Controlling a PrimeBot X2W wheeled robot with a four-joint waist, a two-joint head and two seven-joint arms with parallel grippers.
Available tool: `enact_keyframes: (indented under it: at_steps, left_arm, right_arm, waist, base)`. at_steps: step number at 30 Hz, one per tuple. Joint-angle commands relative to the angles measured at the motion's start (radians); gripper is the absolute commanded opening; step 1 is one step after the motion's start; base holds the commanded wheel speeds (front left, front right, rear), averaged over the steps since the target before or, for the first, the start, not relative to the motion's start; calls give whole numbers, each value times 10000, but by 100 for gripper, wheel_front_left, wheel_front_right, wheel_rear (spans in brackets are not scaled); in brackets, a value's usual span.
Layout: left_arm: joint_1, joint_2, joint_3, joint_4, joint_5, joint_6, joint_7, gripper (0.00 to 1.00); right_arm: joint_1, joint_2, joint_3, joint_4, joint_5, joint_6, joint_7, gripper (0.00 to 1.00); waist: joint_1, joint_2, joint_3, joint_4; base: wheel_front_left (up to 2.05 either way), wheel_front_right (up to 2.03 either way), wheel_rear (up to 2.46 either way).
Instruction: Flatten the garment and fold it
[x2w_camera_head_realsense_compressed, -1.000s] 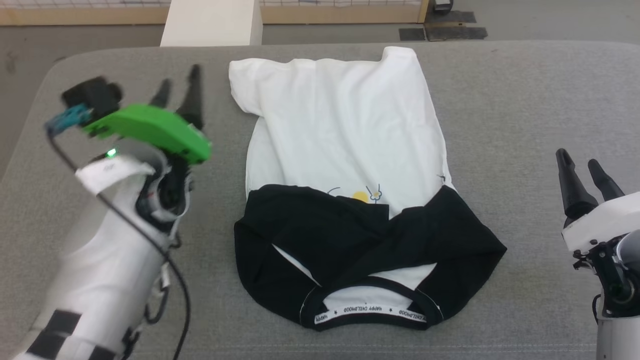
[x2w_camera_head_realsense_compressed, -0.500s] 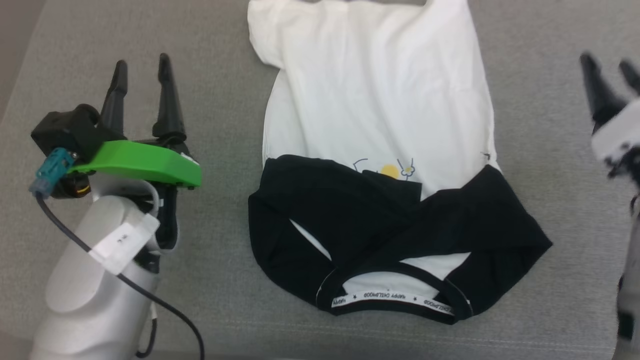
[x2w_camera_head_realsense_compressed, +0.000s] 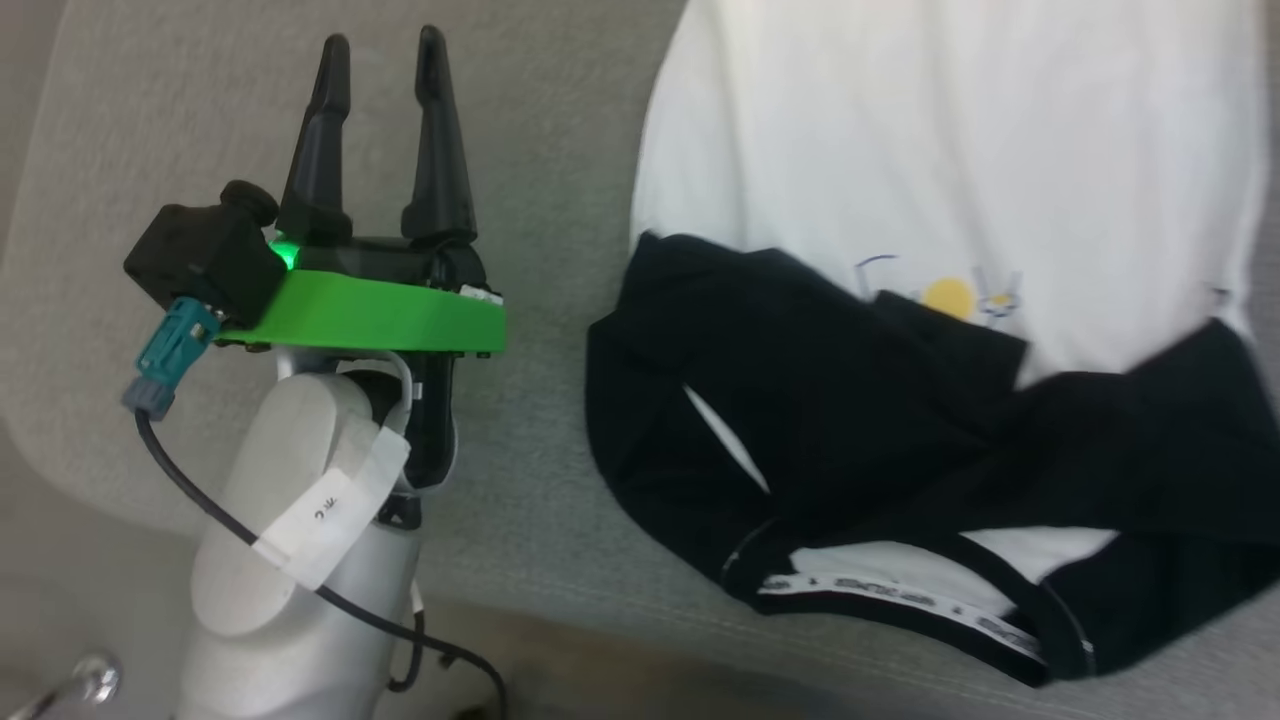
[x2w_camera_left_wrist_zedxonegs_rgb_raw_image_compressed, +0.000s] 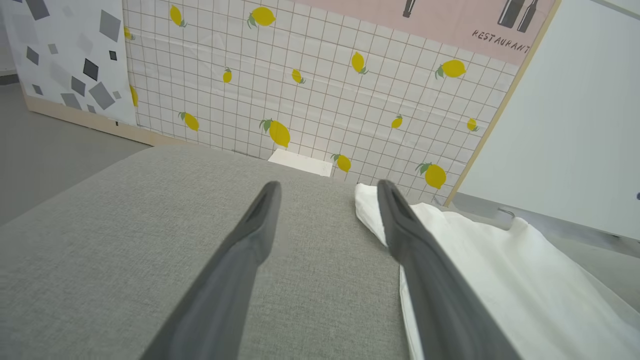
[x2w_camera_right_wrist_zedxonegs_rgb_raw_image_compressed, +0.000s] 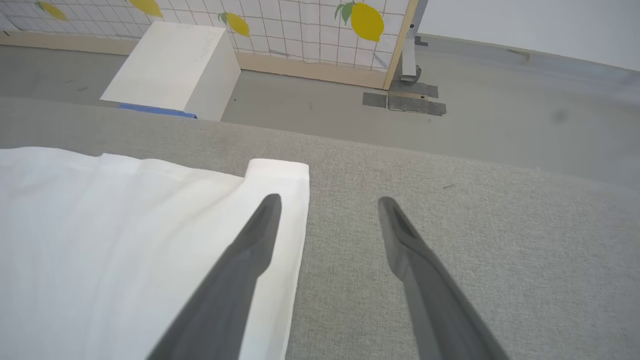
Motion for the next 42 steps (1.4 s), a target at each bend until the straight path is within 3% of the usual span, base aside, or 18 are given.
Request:
enact_keyframes:
  at_steps: [1,10,20,21,22,23,32,35,42]
  left_arm:
    - [-25,-132,60,-88,173,-113,-44,100]
    - [-68,-727,257,-545,651,-659,-45,100]
    - [-149,-971,451,-344,775,-1032,-45,100]
    - [-155,-978,455,-312,781,-1046,-45,100]
    - [-157,-982,463,-280,786,-1053,-45,100]
    - [-159,-986,482,-251,795,-1058,-45,100]
    - [-321,-990,622,148,875,-1190,-45,100]
    - [-562,-814,643,335,880,-1275,85,100]
    - [-1956,17,872,730,280,-1593,2127,100]
  right_arm:
    - [-470,-97,139,149,-223,35,268,100]
    - [-1891,-808,477,562,-1652,35,1684,100]
    - [-1696,-924,1017,864,-1545,35,2541,100]
    - [-1696,-970,1095,872,-1531,35,2721,76]
    - [-1704,-1002,1137,858,-1501,35,2833,29]
    - [-1740,-1016,1108,799,-1458,35,2879,0]
    - [-2119,-563,283,304,-1342,35,1533,0]
    - [-1984,-490,523,365,-937,35,1030,0]
    - [-1490,-362,1303,600,-68,35,567,0]
  waist:
    - [-1,0,1496,1395]
    - [-1,0,2478,1822]
    - [-1,0,2896,1714]
    - [-1,0,2885,1694]
    - [-1,0,2862,1671]
    - [-1,0,2820,1638]
    - [-1,0,1913,976]
    - [-1,0,1435,582]
    - [-1,0,726,-425]
  base:
    - [0,0,0]
    - [0,0,0]
    - [0,0,0]
    - [0,0,0]
    - [0,0,0]
    - [0,0,0]
    - [0,0,0]
    - [0,0,0]
    - [0,0,0]
